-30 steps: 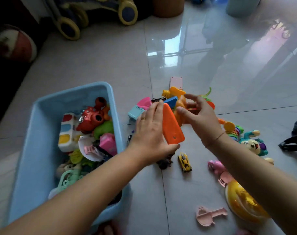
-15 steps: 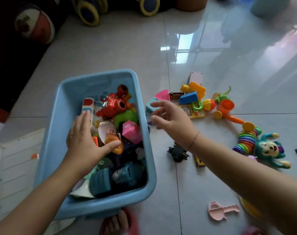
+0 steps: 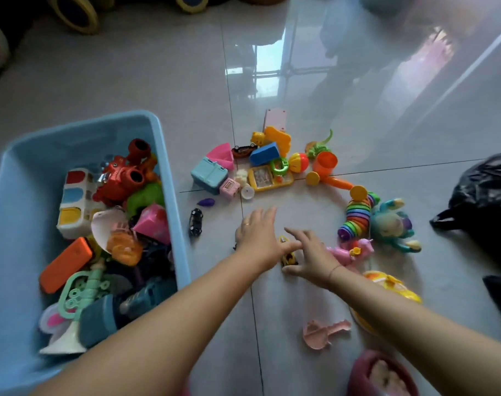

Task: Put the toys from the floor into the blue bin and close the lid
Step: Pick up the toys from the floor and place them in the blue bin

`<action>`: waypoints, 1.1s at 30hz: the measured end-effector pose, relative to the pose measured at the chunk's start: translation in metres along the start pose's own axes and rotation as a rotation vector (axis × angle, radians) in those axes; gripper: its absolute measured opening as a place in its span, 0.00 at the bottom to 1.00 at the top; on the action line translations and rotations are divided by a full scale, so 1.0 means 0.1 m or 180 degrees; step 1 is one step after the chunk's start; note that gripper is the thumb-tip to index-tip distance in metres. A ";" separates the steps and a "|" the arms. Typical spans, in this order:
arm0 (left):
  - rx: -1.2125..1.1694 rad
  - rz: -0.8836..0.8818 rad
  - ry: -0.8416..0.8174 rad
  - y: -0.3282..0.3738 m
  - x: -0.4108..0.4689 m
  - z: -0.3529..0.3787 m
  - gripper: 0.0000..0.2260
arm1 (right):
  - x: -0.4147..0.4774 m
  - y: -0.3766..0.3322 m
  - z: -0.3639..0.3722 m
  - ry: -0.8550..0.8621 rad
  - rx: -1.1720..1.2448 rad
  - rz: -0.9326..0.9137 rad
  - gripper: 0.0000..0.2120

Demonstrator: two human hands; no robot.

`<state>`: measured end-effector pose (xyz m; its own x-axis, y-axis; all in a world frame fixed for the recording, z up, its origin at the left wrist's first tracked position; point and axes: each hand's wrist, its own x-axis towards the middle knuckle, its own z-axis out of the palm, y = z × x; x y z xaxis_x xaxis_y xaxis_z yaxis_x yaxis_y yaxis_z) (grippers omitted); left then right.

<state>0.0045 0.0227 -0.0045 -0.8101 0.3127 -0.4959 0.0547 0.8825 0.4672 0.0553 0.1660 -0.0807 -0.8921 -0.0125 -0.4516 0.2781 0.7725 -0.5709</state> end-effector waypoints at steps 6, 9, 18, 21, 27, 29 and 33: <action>-0.0342 -0.1188 -0.0261 -0.28 0.38 0.32 0.44 | 0.19 0.09 0.05 -0.0333 -0.0504 -0.0095 0.46; -0.0358 -0.1320 -0.0195 -0.33 0.43 0.39 0.43 | 0.24 0.11 0.06 -0.0330 -0.0690 -0.0155 0.42; -0.0542 -0.1249 0.0253 -0.32 0.37 0.43 0.28 | 0.17 0.19 0.03 0.0074 0.0063 -0.0042 0.37; -0.0769 -0.1263 0.0255 -0.25 0.34 0.40 0.27 | 0.09 0.16 -0.16 0.0510 0.0548 0.0023 0.36; -0.2120 -0.0724 0.0411 0.02 0.05 -0.14 0.26 | -0.10 -0.31 -0.77 0.0903 0.1570 -0.0243 0.36; -0.2278 -0.0245 0.0701 0.03 -0.20 -0.50 0.24 | -0.19 -0.66 -0.95 0.0953 0.1924 -0.0547 0.38; -0.2364 0.0163 0.1465 -0.39 -0.80 -1.13 0.21 | -0.39 -1.42 -0.95 0.0545 0.2109 -0.1153 0.36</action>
<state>0.0011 -0.0765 0.0997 -0.9810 0.0315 -0.1916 -0.1672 0.3640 0.9163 0.0165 0.1171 0.0828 -0.9957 -0.0520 -0.0768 0.0651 0.1970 -0.9782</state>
